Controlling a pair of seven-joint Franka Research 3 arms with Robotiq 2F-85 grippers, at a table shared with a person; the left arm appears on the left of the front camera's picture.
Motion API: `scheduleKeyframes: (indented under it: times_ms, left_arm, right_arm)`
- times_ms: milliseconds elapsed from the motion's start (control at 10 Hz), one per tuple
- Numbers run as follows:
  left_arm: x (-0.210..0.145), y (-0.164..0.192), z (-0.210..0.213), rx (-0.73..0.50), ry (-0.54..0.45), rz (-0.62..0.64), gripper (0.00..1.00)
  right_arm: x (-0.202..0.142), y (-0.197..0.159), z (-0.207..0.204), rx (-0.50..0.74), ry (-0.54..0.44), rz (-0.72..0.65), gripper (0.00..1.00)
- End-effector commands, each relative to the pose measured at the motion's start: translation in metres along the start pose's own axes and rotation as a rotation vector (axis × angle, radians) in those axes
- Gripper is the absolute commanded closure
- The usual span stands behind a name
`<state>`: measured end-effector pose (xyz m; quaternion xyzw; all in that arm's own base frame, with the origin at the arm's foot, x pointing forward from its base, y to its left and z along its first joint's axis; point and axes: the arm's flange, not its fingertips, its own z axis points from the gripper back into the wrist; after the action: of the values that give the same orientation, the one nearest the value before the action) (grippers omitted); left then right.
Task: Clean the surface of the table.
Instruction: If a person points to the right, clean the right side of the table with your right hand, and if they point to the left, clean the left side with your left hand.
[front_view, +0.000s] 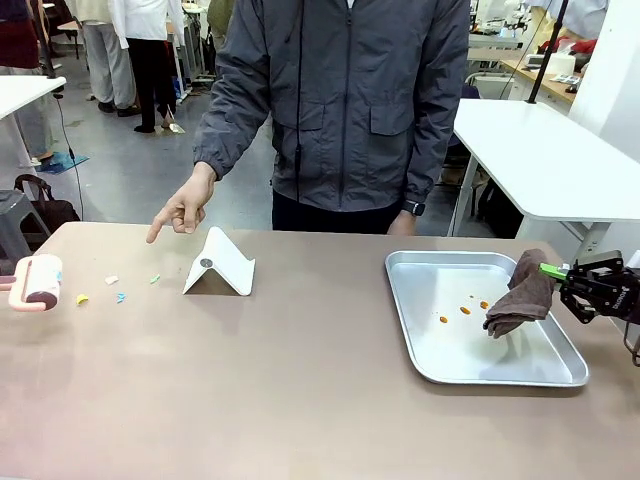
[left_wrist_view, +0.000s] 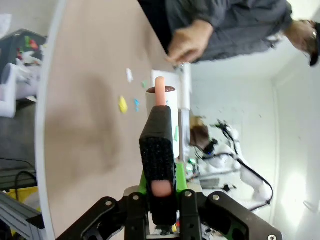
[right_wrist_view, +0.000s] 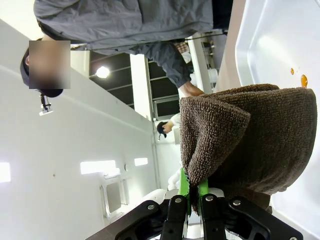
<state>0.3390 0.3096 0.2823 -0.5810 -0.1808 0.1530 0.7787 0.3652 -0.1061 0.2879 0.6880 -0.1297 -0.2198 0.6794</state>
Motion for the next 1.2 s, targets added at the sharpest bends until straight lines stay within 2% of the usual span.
scheduleKeyframes:
  times_ms: [0, 500, 900, 1100]
  left_arm:
    - [-0.007, -0.015, -0.020, 0.070, -0.074, 0.011, 0.78]
    - [-0.001, -0.013, -0.040, 0.157, -0.073, 0.021, 0.78]
    - [0.018, -0.007, -0.063, 0.218, -0.015, 0.105, 0.78]
    - [0.027, -0.006, -0.073, 0.245, -0.017, 0.144, 0.78]
  right_arm:
    - [-0.001, 0.007, -0.002, -0.016, 0.001, -0.012, 1.00]
    - [-0.001, 0.007, -0.002, -0.016, 0.001, -0.012, 1.00]
    - [-0.001, 0.007, -0.002, -0.016, 0.001, -0.012, 1.00]
    - [-0.001, 0.007, -0.002, -0.016, 0.001, -0.012, 1.00]
